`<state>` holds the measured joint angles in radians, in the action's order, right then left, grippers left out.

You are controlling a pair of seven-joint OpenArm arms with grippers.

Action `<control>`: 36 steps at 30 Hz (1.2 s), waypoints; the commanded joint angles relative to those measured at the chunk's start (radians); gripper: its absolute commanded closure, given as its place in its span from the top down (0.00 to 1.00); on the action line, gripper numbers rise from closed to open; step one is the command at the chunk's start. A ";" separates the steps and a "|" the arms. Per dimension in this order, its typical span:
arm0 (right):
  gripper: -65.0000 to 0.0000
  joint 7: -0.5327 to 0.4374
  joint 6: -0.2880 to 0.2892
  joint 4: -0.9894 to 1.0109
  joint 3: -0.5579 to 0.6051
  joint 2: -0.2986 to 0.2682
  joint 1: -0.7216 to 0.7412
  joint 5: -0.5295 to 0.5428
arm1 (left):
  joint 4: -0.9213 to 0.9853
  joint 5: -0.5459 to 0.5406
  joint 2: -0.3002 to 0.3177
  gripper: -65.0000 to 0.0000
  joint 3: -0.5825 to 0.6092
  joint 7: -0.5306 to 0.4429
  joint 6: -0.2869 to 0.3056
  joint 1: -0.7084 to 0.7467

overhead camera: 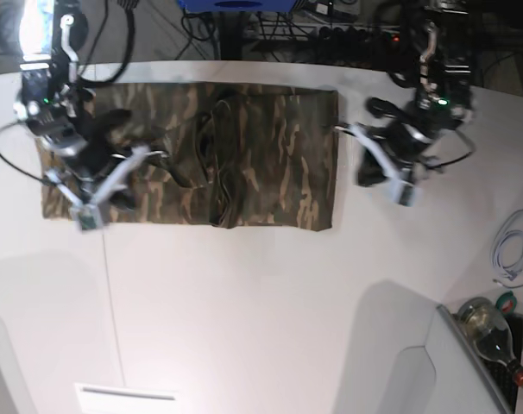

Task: Layout the t-shirt on the table in an organized manner, then fold the t-shirt properly
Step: 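Open the left gripper and raise it away from the shirt, then press the folded shirt flat with the right gripper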

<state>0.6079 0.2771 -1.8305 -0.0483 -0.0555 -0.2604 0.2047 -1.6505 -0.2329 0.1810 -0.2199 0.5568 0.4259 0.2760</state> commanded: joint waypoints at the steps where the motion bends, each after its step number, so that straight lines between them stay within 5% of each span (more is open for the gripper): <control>1: 0.02 0.005 0.006 -0.018 0.047 0.003 0.040 0.009 | 0.006 -0.009 0.005 0.00 -0.046 -0.014 0.008 -0.007; 8: 0.02 0.093 0.006 0.143 0.345 0.107 0.261 0.009 | 0.074 -0.009 0.035 0.00 -0.141 -0.019 0.009 -0.004; 13: 0.02 0.048 0.006 0.407 0.291 0.167 0.356 0.011 | 0.069 -0.009 0.038 0.00 -0.192 -0.021 0.009 0.026; 19: 0.02 -0.053 0.006 0.610 0.176 0.108 0.399 0.135 | 0.140 -0.009 0.041 0.00 -0.333 -0.021 0.015 0.021; 26: 0.02 -0.101 0.006 0.730 0.069 0.072 0.402 0.141 | 0.223 -0.007 0.042 0.00 -0.461 -0.021 0.207 0.009; 29: 0.02 -0.095 0.006 0.707 0.032 0.072 0.392 0.141 | 0.240 -0.001 0.042 0.00 -0.484 -0.021 0.233 -0.002; 33: 0.02 -0.073 0.006 0.429 0.037 0.079 0.304 0.143 | 0.237 -0.004 0.053 0.00 -0.504 -0.021 0.233 -0.004; 36: 0.02 0.073 0.006 0.282 0.084 0.113 0.284 0.143 | 0.243 -0.006 0.061 0.00 -0.505 -0.021 0.233 -0.004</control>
<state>0.7036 0.2687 -1.5410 0.0265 0.0418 0.0063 0.3252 -1.3937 -0.2203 0.2256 -0.7193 0.5579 0.6559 0.2741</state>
